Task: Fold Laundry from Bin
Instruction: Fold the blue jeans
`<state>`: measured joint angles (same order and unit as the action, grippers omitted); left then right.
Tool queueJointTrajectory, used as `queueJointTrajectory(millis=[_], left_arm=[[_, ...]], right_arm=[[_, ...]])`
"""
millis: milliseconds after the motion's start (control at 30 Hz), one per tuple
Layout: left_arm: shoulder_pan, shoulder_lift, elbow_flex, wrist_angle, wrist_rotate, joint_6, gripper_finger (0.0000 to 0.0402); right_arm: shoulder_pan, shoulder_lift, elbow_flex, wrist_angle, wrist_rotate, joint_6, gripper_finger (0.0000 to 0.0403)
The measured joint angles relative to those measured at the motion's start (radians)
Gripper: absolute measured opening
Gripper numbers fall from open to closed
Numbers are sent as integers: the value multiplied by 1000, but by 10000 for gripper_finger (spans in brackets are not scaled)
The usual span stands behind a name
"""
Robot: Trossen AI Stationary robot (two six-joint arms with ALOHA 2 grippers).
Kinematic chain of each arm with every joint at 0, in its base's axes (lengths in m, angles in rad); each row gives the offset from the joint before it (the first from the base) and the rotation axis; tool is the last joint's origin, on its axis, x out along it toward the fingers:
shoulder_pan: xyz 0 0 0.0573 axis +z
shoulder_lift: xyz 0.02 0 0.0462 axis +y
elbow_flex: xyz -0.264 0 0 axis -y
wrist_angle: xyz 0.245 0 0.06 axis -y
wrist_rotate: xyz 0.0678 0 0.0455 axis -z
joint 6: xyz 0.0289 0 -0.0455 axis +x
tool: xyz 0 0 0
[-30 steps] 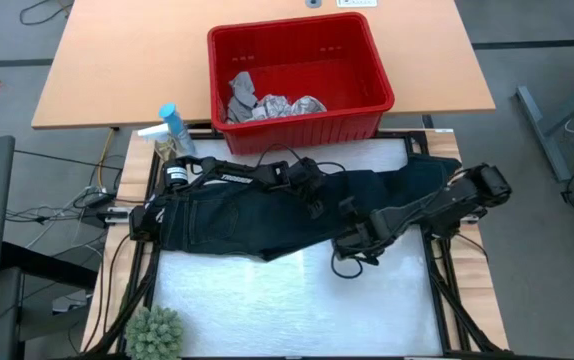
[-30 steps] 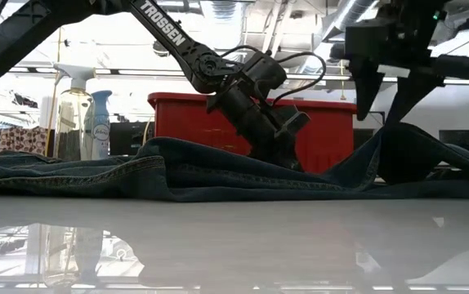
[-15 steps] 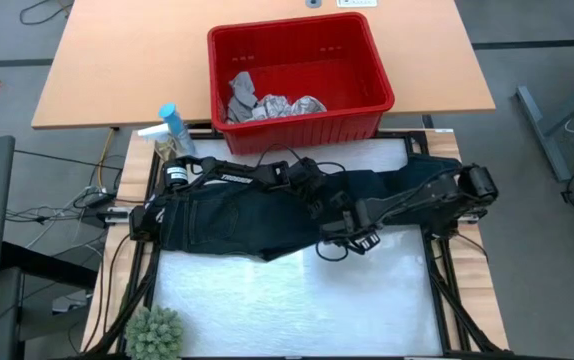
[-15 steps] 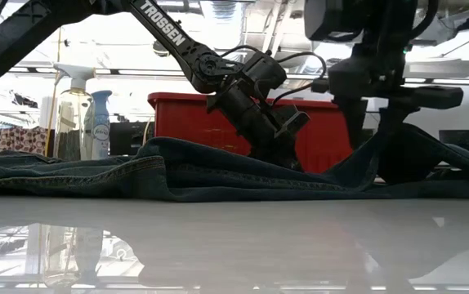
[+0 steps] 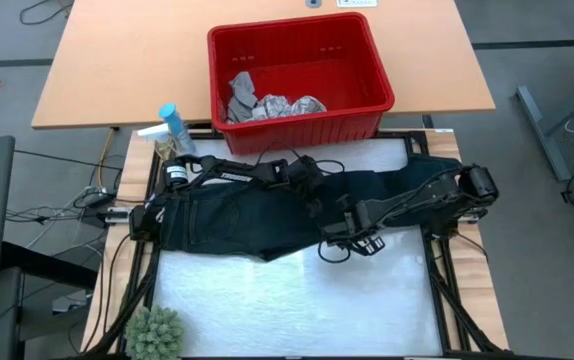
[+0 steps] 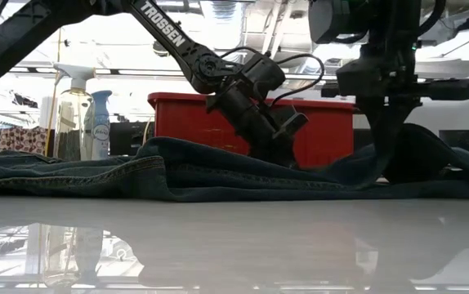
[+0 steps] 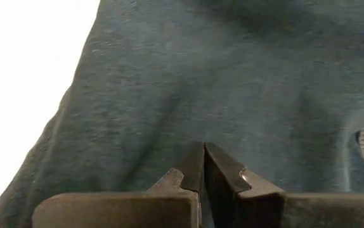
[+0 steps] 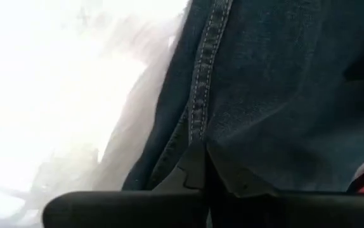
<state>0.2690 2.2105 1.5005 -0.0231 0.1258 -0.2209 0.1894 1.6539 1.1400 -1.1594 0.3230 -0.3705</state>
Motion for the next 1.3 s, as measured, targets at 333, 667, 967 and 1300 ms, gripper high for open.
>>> queueJointTrajectory(millis=[333,667,967,1300], left_arm=[[26,0,0,-77,21,38,0],[27,0,0,-84,28,42,0],[30,0,0,-78,50,16,0],[39,0,0,-83,121,-15,0]], right_arm=[[-56,0,-89,-23,-93,154,74],[-134,-222,-90,-31,-135,379,119],[-230,-464,-89,-108,-91,993,173],[-484,-491,-89,-404,98,1621,239]])
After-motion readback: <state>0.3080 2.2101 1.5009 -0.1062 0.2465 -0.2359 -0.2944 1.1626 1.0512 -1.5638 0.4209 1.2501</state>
